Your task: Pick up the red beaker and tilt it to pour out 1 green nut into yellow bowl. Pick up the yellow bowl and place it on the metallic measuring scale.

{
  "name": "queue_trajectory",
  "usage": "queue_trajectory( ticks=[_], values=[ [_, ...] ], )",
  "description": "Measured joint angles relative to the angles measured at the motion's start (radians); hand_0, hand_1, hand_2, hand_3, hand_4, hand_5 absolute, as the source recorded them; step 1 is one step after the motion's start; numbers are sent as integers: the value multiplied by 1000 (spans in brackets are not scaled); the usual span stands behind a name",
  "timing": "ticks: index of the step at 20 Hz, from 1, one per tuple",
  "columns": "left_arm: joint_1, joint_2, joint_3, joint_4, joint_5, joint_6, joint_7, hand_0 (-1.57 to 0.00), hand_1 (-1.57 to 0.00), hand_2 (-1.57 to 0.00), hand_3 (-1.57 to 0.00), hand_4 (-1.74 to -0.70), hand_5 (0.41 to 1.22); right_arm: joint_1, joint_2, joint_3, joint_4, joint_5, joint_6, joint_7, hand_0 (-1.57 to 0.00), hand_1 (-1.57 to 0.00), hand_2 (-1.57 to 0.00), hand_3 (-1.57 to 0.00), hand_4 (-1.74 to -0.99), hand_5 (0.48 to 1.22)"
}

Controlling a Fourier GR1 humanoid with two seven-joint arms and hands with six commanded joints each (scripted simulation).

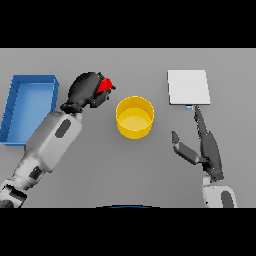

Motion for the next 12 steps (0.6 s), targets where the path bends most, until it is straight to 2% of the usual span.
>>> queue_trajectory(
  ticks=[5,7,8,11,12],
  values=[
    [-104,49,-141,41,-153,-54,25,-1571,-1571,-1571,-1570,-1740,1190,5,-5,-2,-29,-4,2,3,1,1,1,1,-1274,704],
    [-135,57,-186,72,-197,-69,13,-1571,-1571,-1571,-1571,-1649,1201,3,5,9,-26,10,-4,20,1,1,1,1,-1284,705],
    [-153,65,-213,76,-218,-90,4,-1571,-1571,-1571,-1571,-1666,1205,-4,5,-1,-26,0,-7,19,1,1,1,1,-1283,702],
    [-221,85,-288,79,-269,-186,-4,-1571,-1571,-1571,-1327,-1695,1213,-9,17,-6,-3,-17,-4,10,1,1,1,1,-1288,685],
    [-241,89,-314,96,-284,-205,-25,-1571,-1571,-1571,-1277,-1701,1215,6,22,-6,5,-23,-4,-13,1,1,1,1,-1292,678]
  ],
)
